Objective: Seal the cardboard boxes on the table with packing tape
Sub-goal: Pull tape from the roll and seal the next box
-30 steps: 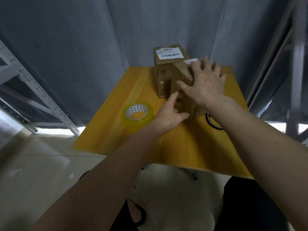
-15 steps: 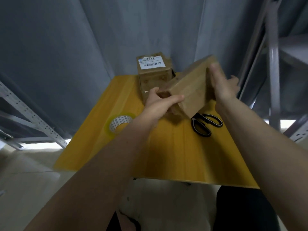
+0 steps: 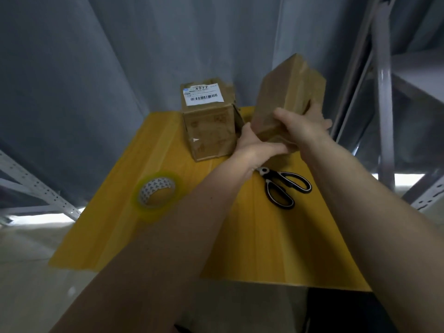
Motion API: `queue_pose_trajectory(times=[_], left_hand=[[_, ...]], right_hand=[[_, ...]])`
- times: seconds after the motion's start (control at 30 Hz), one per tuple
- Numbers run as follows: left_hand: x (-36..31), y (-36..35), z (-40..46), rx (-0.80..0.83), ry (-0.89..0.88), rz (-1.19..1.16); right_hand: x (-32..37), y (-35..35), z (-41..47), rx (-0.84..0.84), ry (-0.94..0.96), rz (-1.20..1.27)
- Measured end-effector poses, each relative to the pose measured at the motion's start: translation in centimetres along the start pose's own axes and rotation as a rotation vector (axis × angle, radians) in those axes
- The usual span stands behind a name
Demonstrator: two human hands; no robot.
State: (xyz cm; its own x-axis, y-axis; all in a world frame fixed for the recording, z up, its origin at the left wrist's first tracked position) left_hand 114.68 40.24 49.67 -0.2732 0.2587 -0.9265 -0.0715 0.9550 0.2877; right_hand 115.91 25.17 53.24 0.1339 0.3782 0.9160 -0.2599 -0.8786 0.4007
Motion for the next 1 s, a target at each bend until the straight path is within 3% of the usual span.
queue_pose_trajectory(times=[0.07, 0.23, 0.37, 0.43, 0.53, 0.63, 0.7, 0.87, 1.0], left_hand=[[-0.3, 1.1, 0.1, -0.063, -0.036, 0.110], [-2.2, 9.2, -0.6, -0.594, -0.188, 0.256], [-0.8, 13.8, 0.6, -0.685, -0.118, 0.217], [0.1, 15.5, 1.7, -0.670, -0.068, 0.170], [1.8, 16.5, 3.4, -0.575, 0.020, 0.021], [3.2, 16.4, 4.7, -0.466, 0.096, -0.122], [3.8, 16.1, 5.4, -0.389, 0.117, -0.219], [4.2, 15.0, 6.0, -0.204, 0.089, -0.397], [4.5, 14.6, 5.7, -0.106, 0.094, -0.440]], right_hand=[[-0.1, 0.1, 1.5, -0.073, 0.021, -0.143], [-0.5, -2.0, 3.7, -0.169, 0.054, -0.413], [-0.8, -4.0, 5.2, -0.125, 0.085, -0.535], [-0.2, -5.2, 5.7, -0.104, 0.147, -0.639], [3.4, -7.1, 4.9, -0.193, 0.429, -0.704], [5.7, -9.9, 3.8, -0.118, 0.586, -0.425], [5.4, -12.0, 3.9, 0.028, 0.521, -0.244], [5.2, -15.4, 4.3, 0.213, 0.422, -0.387], [4.3, -17.0, 4.1, 0.401, 0.237, -0.198]])
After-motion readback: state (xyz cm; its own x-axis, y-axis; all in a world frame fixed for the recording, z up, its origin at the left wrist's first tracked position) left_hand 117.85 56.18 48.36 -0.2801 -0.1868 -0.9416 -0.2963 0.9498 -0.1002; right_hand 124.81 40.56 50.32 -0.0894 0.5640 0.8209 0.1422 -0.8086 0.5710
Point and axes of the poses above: each hand's wrist, its own z-axis towards the middle knuckle, its own y-axis out of the back of the hand, x = y × z, the point moved 10 cm from there along z, towards the middle knuckle, and after that the axes turned 6 degrees about y, right-handed, at the moved point
